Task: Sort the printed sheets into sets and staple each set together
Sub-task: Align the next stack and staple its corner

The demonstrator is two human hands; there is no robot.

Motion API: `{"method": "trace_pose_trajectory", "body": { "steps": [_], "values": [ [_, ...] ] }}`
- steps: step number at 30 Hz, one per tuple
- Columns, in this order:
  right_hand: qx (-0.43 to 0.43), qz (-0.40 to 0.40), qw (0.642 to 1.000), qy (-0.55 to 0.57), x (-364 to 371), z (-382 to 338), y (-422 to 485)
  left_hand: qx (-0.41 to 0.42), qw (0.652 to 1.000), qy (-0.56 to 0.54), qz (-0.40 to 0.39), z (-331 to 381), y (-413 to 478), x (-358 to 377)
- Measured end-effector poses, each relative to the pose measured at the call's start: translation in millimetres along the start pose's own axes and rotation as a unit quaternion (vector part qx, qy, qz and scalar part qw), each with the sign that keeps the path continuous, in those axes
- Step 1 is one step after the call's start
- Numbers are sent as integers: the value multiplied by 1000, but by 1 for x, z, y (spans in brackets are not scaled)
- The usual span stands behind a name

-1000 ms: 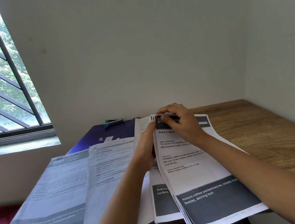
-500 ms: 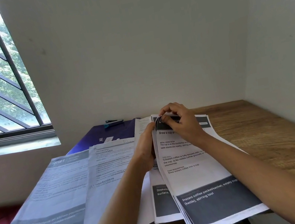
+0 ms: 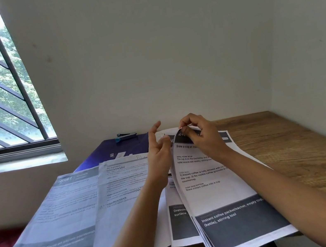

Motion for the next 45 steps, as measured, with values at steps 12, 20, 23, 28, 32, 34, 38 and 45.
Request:
{"method": "trace_pose_trajectory", "body": {
  "steps": [12, 20, 23, 28, 32, 34, 38, 45],
  "values": [
    [40, 8, 999, 12, -2, 6, 1, 37, 995, 88, 15, 3, -3, -2],
    [59, -10, 998, 35, -2, 3, 2, 61, 990, 123, 42, 2, -2, -3],
    [57, -23, 997, 37, 0, 1, 5, 59, 989, 127, 46, 0, 0, -4],
    [45, -48, 998, 9, 1, -3, 13, 65, 988, 134, 50, -3, 3, -4],
    [54, -63, 997, -6, 2, -1, 16, 52, 985, 148, 64, -3, 3, -5],
    [56, -66, 996, -8, 3, -2, 17, 48, 984, 157, 68, -4, 4, -5],
    [62, -72, 995, -21, 5, -3, 19, 47, 983, 162, 69, -4, 4, -6],
    [58, -80, 994, -36, 7, -6, 23, 47, 985, 151, 75, -4, 4, -6]
  ]
}}
Point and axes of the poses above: each hand's wrist, its own y-axis towards the middle knuckle, its own x-axis out of the palm, z = x × y, the point moved 3 cm from there along y, towards the middle knuckle, and after that the axes turned 9 degrees about y, right-handed, at the moved point
